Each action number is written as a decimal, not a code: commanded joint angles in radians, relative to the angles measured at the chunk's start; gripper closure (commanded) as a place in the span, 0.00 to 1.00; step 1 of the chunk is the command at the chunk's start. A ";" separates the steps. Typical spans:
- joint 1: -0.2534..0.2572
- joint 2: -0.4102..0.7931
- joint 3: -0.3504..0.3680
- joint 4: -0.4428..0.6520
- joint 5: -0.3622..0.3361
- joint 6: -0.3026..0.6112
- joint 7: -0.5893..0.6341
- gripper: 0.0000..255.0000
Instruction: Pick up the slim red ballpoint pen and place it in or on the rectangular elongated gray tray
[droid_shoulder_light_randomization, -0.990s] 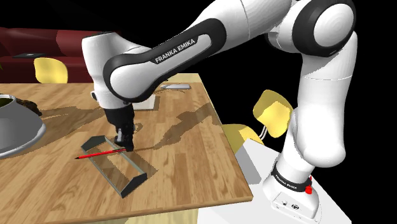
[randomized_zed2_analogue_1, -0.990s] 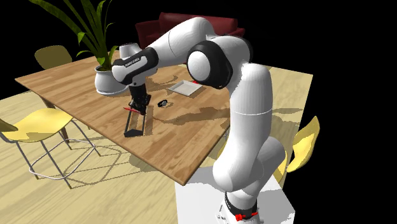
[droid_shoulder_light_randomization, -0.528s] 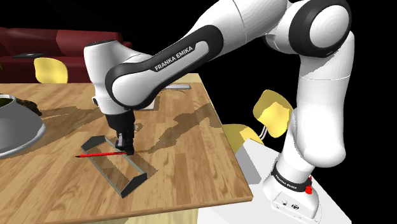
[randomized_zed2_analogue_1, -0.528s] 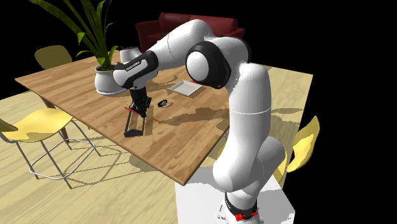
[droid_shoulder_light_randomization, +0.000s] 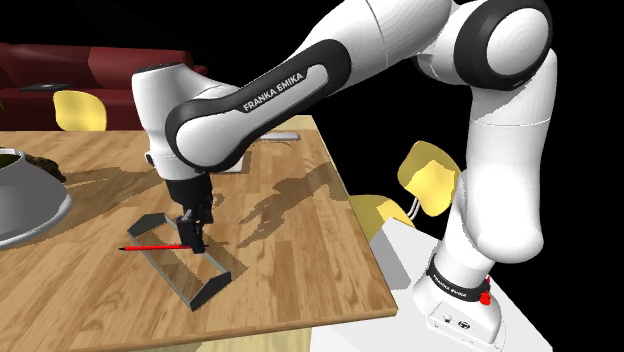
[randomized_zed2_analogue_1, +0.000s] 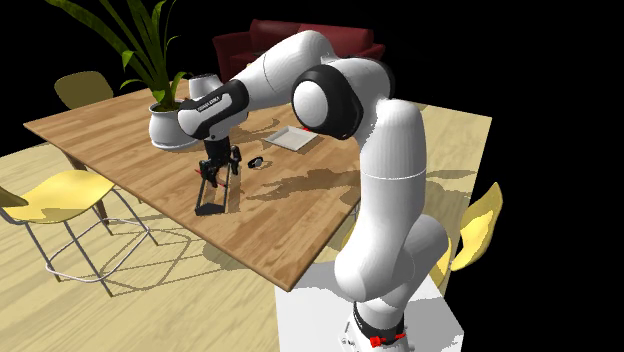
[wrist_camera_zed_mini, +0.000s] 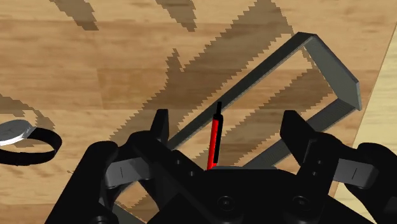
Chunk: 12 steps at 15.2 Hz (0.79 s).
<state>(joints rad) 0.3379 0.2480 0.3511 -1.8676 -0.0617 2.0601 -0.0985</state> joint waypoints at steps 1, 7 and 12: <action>0.000 0.000 0.000 0.000 0.000 0.000 0.000 0.00; -0.004 -0.036 0.004 0.084 0.016 -0.118 -0.010 0.00; -0.004 -0.036 0.004 0.084 0.016 -0.118 -0.010 0.00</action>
<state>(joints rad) 0.3341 0.2123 0.3548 -1.7836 -0.0463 1.9428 -0.1088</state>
